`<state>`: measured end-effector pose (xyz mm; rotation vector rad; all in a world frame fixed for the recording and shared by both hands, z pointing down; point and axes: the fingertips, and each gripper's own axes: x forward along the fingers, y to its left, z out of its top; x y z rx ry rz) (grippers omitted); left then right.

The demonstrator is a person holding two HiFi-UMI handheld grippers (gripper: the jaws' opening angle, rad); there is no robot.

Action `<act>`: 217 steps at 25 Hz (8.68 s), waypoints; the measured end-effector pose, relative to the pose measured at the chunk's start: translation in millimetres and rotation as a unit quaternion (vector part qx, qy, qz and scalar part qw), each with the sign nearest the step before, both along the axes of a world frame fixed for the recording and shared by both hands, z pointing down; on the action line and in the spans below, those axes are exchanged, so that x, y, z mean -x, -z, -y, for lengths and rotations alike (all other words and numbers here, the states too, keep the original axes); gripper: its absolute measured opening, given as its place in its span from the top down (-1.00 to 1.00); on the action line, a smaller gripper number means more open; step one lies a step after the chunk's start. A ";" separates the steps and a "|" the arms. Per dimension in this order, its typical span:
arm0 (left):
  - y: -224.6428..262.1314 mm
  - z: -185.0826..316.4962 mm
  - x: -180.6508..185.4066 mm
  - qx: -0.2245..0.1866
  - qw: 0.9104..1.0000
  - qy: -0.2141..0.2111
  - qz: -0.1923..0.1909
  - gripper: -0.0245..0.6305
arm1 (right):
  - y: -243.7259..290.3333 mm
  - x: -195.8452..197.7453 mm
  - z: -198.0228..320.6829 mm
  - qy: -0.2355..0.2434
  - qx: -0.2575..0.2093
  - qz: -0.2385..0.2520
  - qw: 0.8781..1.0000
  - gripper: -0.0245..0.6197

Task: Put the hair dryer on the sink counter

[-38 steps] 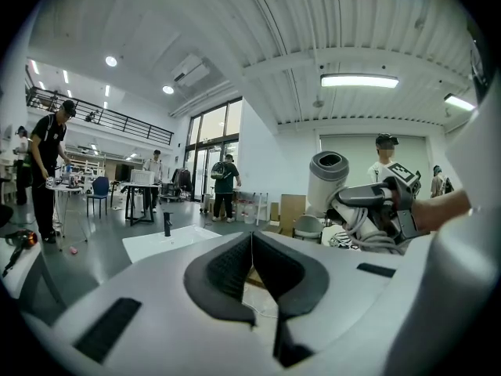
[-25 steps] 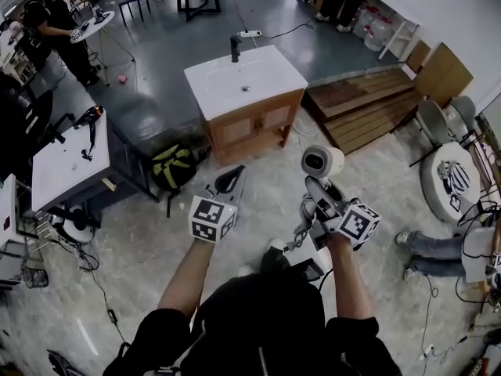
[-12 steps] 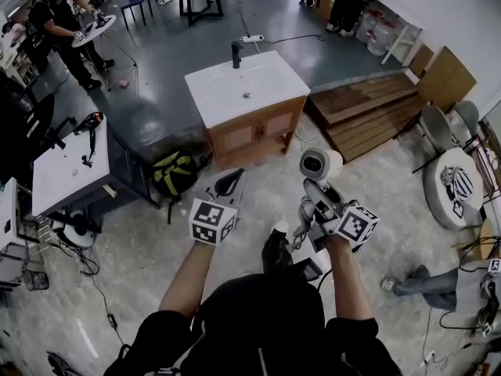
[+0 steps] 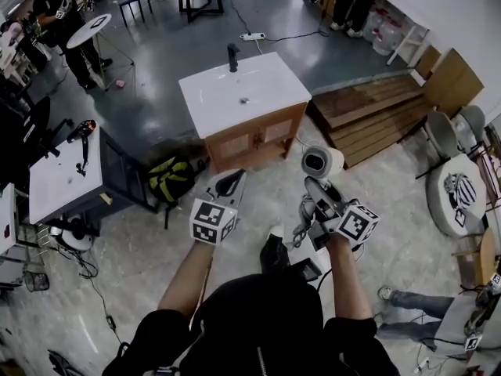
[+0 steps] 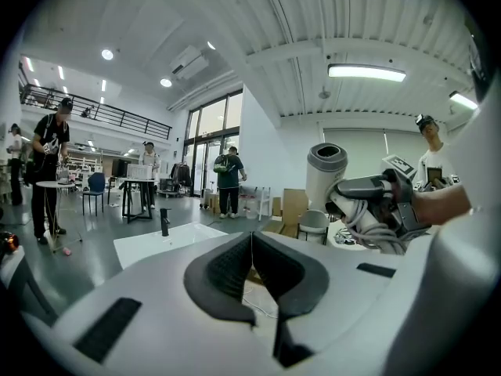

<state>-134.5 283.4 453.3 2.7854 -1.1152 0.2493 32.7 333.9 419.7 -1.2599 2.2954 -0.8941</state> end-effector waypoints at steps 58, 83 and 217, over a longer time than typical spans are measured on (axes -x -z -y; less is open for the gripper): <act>-0.8 300.9 -149.3 0.013 0.998 0.058 0.019 0.88 | -9.9 -133.4 320.9 0.075 0.015 0.003 0.997 0.22; -16.2 540.1 -174.0 0.041 0.999 0.006 0.011 0.88 | -16.5 -126.5 552.2 0.051 0.044 -0.016 0.998 0.22; -199.9 599.1 -150.8 0.195 0.977 0.022 0.078 0.88 | -321.0 -101.5 764.8 0.167 0.289 -0.387 0.860 0.22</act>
